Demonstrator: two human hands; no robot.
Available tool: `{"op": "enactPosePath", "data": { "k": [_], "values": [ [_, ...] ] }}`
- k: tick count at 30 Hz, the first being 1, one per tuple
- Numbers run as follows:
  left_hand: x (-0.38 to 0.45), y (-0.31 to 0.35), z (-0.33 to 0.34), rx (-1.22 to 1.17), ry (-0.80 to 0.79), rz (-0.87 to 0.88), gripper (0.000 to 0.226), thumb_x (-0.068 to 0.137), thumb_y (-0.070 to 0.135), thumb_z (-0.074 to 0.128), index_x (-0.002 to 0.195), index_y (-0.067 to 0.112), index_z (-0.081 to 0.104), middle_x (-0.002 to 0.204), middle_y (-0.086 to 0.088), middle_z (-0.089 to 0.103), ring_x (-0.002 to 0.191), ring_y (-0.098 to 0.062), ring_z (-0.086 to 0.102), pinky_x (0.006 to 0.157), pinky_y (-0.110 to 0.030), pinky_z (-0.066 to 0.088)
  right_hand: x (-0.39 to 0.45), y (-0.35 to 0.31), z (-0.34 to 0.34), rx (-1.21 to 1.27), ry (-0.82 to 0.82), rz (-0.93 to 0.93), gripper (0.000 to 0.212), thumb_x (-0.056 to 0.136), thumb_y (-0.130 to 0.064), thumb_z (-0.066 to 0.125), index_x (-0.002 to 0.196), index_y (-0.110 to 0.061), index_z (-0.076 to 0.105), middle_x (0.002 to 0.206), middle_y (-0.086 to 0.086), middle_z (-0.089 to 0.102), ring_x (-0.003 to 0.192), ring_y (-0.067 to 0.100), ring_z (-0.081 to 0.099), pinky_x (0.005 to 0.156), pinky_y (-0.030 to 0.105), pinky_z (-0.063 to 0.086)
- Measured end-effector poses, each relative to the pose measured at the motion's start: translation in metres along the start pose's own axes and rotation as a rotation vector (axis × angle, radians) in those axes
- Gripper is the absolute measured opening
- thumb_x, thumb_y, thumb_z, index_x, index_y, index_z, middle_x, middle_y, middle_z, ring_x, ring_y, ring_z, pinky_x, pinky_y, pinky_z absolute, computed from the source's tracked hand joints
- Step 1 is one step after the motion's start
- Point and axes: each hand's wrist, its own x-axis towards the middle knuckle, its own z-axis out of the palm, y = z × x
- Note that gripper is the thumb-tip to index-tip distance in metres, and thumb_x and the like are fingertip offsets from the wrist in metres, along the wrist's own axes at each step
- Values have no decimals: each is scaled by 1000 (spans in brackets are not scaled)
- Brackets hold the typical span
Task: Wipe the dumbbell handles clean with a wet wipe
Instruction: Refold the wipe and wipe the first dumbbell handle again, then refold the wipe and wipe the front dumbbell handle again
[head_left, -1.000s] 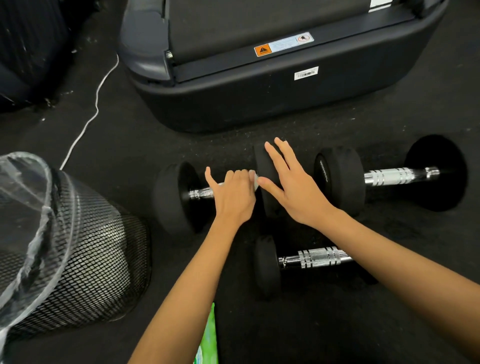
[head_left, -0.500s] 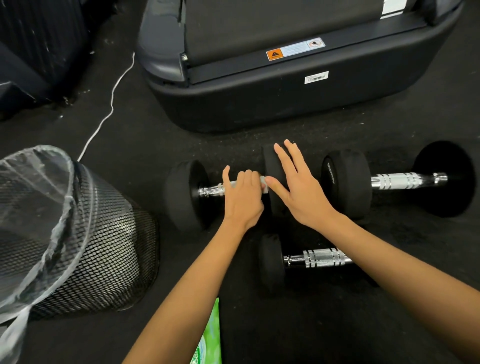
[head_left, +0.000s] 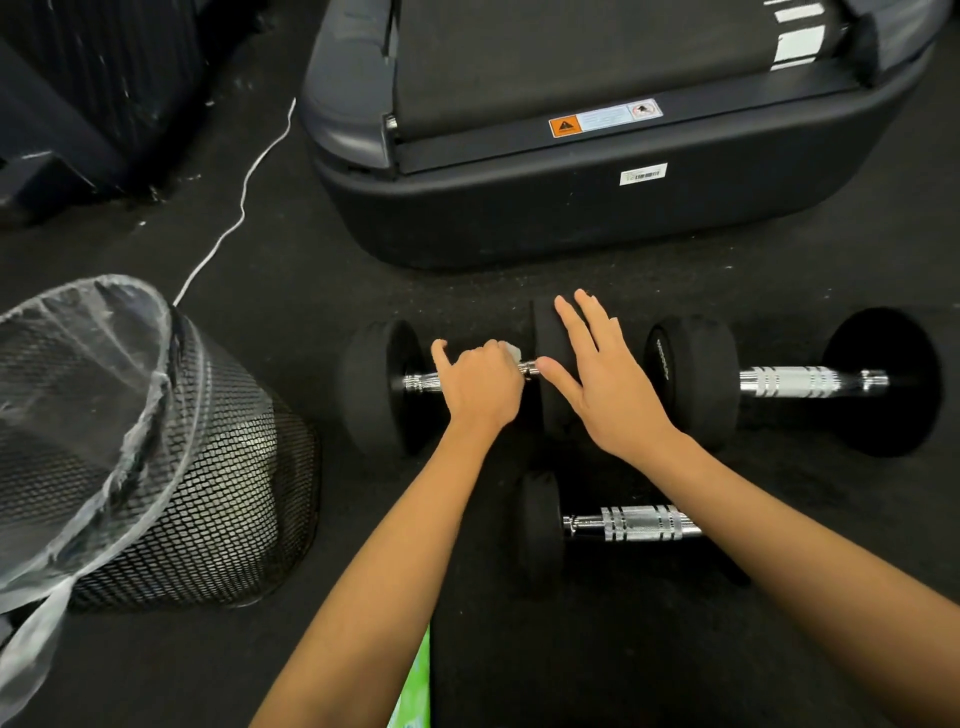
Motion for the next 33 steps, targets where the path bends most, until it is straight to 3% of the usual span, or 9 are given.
{"op": "enactPosePath", "data": {
  "k": [3,9,15,18,21,24,26,28,33],
  "values": [
    [-3,-3,0,-73,-12,-23,13,94,19,47,88,20,59,70,9,53,79,-15,63,115,-56,11,-1,1,2,18,18,2,73,96,-54,32,155,-15,20,163,10,16,151,23,13,122,44,20],
    [-17,-21,20,-31,135,200,10,89,16,51,92,23,57,79,9,56,79,-12,58,114,-63,5,-3,1,6,68,44,16,70,97,-51,37,155,-16,21,163,8,15,150,17,8,120,47,25],
    [-12,-22,10,64,77,345,14,88,16,54,101,20,58,89,8,58,91,-14,57,114,-64,1,-2,0,1,39,36,27,70,97,-50,41,156,-17,20,163,7,15,143,10,-1,120,45,26],
    [-7,-23,3,41,40,294,16,89,13,53,100,24,57,84,9,57,93,-13,57,116,-59,-2,-2,0,-4,61,-1,42,71,98,-49,44,156,-19,18,164,4,11,137,6,-5,117,42,31],
    [-3,-19,-3,-51,15,191,15,94,10,47,95,23,56,73,11,52,87,-14,60,117,-55,2,-2,2,-6,65,-10,29,72,96,-54,42,156,-22,18,164,1,11,149,13,5,108,38,43],
    [-7,-21,-5,-396,66,66,22,101,14,39,97,17,60,76,7,62,83,-15,64,112,-47,27,-2,3,-8,63,-23,24,75,94,-58,43,156,-23,19,165,0,11,150,16,15,107,36,43],
    [-19,-22,-14,-760,126,-4,30,103,15,38,102,16,67,90,3,69,84,-8,63,89,-29,47,-1,2,-12,74,-58,30,77,93,-58,45,156,-23,18,165,0,10,150,18,16,113,40,37],
    [-37,-19,-29,-1026,139,-86,30,103,14,39,106,17,69,101,3,69,91,-1,61,78,-16,47,-2,-1,-18,141,-74,45,81,90,-59,49,156,-24,17,164,2,11,149,21,21,116,44,31],
    [-80,-9,-58,-1736,-134,-340,35,102,7,35,123,7,63,126,-9,65,118,-24,61,101,-39,49,-20,-21,-31,394,98,6,66,91,-47,60,147,-17,40,145,0,44,132,10,42,110,34,39]
  ]
}}
